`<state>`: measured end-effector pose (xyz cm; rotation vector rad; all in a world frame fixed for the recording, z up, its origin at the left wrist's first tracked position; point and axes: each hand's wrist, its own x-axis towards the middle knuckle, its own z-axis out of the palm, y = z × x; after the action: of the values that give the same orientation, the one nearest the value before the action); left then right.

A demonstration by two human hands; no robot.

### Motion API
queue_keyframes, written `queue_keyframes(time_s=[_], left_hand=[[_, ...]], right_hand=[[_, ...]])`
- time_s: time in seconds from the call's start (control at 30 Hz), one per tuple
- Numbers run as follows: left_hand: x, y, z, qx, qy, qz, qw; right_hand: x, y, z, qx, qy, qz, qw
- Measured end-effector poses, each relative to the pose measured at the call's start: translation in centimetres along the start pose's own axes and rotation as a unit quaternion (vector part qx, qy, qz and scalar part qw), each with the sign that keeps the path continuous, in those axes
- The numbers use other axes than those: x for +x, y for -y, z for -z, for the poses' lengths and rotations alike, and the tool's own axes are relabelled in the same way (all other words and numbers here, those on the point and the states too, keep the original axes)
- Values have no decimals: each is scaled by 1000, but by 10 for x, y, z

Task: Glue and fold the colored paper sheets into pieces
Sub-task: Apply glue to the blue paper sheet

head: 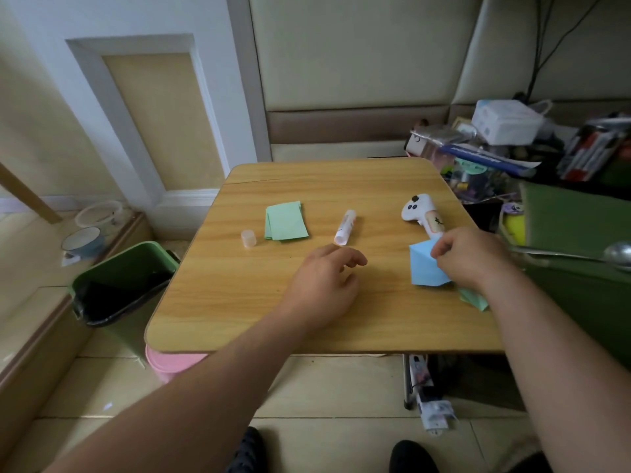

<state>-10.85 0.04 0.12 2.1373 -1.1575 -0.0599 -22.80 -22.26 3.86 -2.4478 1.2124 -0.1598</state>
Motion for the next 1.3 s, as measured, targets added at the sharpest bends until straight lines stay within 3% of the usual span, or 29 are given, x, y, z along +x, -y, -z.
queue_keyframes(time_s=[0.1, 0.2, 0.3, 0.37, 0.53, 0.7, 0.8, 0.9, 1.07, 1.17, 1.3], left_hand=[[-2, 2, 0, 11, 1, -67, 998], [0, 5, 1, 81, -31, -144, 986], [1, 3, 6, 31, -107, -151, 982], [-1, -2, 11, -53, -127, -92, 986], [-1, 6, 12, -189, -91, 74, 975], [-1, 7, 16, -266, -39, 130, 954], [0, 15, 22, -121, -11, 112, 986], [-4, 21, 26, 3, 22, 70, 997], [-5, 26, 27, 36, 11, 50, 998], [-3, 29, 24, 61, 17, 27, 998], [-1, 29, 22, 85, 20, 2, 996]], right_hand=[[-9, 16, 4, 72, -17, 82, 994], [-25, 41, 2, 235, 52, 123, 963], [-31, 51, -1, 340, 132, 93, 926], [-32, 49, -3, 355, 182, 78, 914], [-30, 41, -13, 328, 295, 96, 893], [-37, 51, -27, 421, 255, 93, 865], [-42, 57, -41, 352, 213, 104, 906], [-48, 59, -45, 220, 189, 127, 948], [-54, 65, -43, 87, 201, 144, 965], [-56, 67, -40, 16, 156, 163, 974], [-54, 67, -41, 29, 124, 214, 968]])
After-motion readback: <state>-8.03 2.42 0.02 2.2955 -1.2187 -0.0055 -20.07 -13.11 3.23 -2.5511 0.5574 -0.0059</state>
